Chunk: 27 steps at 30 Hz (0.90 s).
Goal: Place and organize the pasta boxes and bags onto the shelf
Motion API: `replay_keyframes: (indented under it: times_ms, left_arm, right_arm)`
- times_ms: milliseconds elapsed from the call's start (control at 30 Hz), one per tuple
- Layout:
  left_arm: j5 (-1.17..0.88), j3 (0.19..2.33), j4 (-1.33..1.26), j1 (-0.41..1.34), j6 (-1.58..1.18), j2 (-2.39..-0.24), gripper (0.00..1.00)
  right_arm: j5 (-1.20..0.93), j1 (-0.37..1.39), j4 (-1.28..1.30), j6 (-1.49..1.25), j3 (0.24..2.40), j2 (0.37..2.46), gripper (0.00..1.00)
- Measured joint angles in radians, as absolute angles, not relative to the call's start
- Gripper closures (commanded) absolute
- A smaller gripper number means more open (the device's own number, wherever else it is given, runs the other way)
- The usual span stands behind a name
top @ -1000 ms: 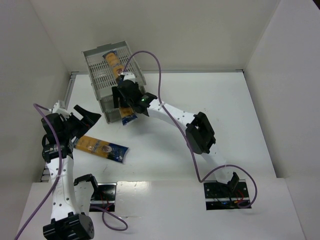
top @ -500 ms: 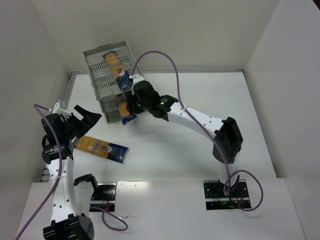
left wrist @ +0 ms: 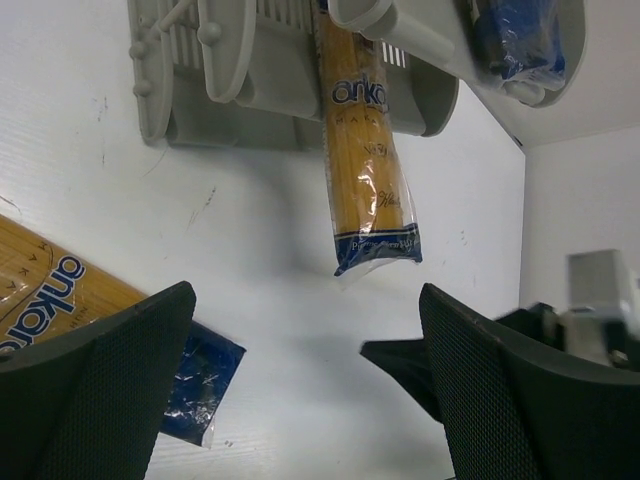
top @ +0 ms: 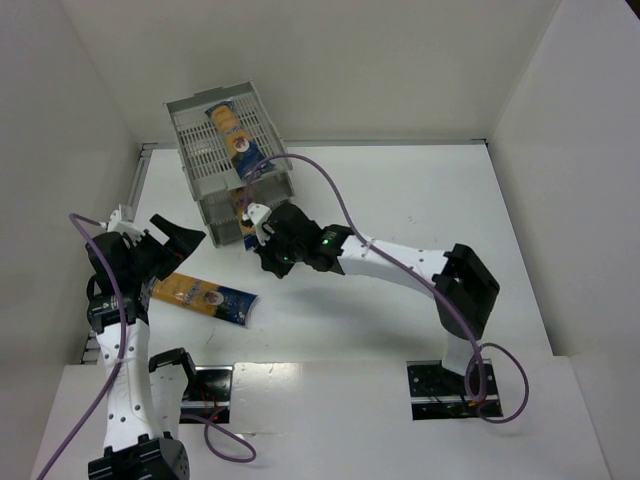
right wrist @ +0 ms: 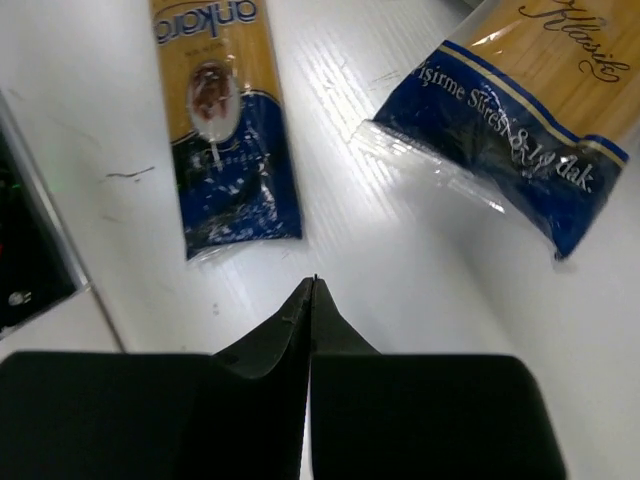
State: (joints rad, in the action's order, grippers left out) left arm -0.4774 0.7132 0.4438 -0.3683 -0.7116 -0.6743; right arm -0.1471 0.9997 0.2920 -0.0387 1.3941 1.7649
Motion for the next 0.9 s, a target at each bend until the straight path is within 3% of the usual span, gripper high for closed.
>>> replay_keyframes:
  times_ms: [900]
  left_arm:
    - [-0.465, 0.713, 0.443, -0.368, -0.712, -0.668, 0.0]
  right_arm:
    - [0.264, 0.989, 0.008, 0.007, 1.729, 2.17, 1.0]
